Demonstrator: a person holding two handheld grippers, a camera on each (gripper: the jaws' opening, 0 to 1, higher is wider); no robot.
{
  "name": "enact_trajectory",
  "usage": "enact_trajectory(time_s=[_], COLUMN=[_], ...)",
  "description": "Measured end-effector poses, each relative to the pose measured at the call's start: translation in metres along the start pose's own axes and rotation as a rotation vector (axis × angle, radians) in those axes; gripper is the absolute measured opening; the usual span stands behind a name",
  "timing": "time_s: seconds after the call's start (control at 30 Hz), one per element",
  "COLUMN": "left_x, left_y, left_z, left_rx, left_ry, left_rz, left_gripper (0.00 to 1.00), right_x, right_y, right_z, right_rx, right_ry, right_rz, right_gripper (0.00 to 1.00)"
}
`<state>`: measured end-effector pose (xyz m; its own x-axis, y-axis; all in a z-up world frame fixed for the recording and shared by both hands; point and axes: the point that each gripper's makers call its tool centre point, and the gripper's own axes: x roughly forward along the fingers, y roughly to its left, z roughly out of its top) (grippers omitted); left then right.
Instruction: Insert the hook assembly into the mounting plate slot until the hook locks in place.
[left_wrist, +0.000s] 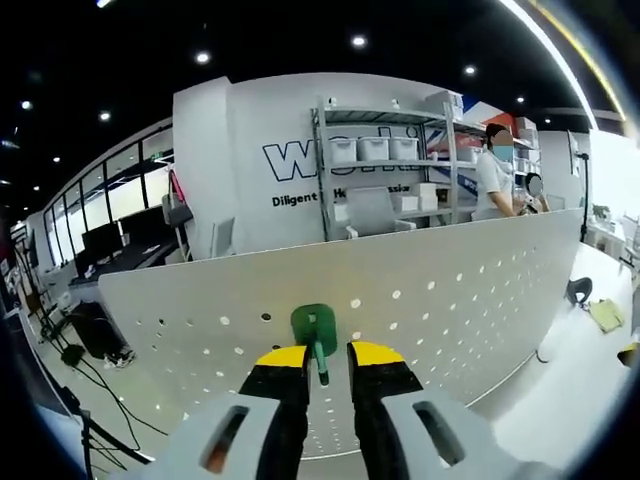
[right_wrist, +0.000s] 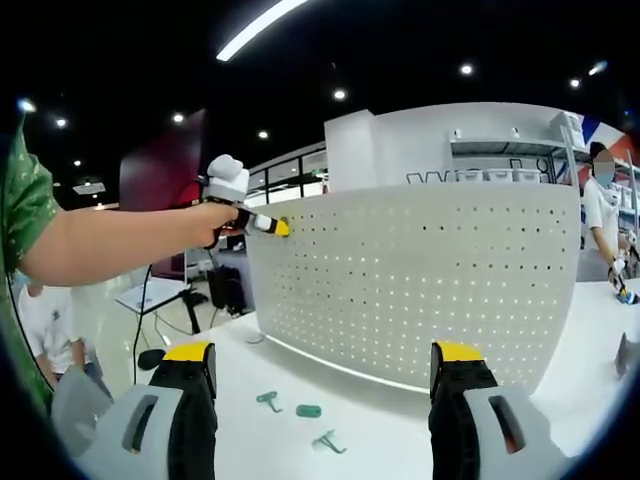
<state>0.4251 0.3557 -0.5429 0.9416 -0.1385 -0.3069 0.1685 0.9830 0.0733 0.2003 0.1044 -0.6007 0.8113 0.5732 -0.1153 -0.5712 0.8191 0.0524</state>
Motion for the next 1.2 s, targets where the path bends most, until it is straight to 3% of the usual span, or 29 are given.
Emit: enact_trajectory(time_s=[0.43, 0.63, 1.2], left_x=[0.001, -0.001, -0.023], left_y=[-0.003, -0.004, -0.016], left_z=[-0.005, -0.008, -0.010], left_rx=[-0.007, -0.011, -0.041], left_ry=[-0.019, -0.043, -0.100], left_rz=[-0.020, -0.030, -0.095], left_gripper=[0.19, 0.27, 0.31], right_x=[-0.001, 0.000, 0.000], right_y=[0.001, 0.003, 0.012], right_z=[0.000, 0.000, 0.005], right_rx=[-0.007, -0.013, -0.031], right_ry=[0.006, 0.012, 0.012], right_rz=[-0.002, 0.002, 0.012], right_gripper=[0.90, 0.90, 0.90])
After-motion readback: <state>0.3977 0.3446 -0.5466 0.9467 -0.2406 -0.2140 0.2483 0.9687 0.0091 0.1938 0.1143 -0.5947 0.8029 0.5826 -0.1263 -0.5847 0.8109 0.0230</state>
